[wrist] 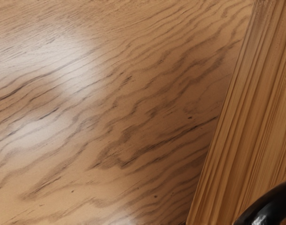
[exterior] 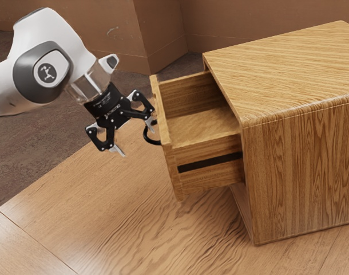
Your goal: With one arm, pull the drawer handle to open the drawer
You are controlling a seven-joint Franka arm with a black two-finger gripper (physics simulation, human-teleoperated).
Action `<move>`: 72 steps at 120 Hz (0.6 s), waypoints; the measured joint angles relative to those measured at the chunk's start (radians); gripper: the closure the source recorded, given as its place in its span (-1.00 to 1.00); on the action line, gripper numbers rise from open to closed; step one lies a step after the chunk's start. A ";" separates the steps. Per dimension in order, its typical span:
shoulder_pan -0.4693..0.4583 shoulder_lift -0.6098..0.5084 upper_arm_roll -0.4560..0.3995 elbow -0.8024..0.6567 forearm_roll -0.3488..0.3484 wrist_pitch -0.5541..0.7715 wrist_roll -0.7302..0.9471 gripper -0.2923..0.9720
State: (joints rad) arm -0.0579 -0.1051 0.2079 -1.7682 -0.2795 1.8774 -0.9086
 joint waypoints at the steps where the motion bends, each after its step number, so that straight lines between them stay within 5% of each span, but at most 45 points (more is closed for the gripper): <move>1: -0.001 -0.003 0.003 -0.001 0.000 -0.001 0.000 -0.53; 10: -0.032 -0.045 0.064 -0.002 0.002 -0.017 0.004 -0.53; 27: 0.054 -0.119 0.147 0.040 0.048 -0.078 0.011 -0.53; 51: 0.049 -0.113 0.023 0.148 0.334 -0.247 0.041 -0.53; 72: 0.050 -0.140 -0.028 0.194 0.422 -0.369 0.072 -0.54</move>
State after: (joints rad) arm -0.0077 -0.2448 0.1804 -1.5740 0.1422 1.5089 -0.8362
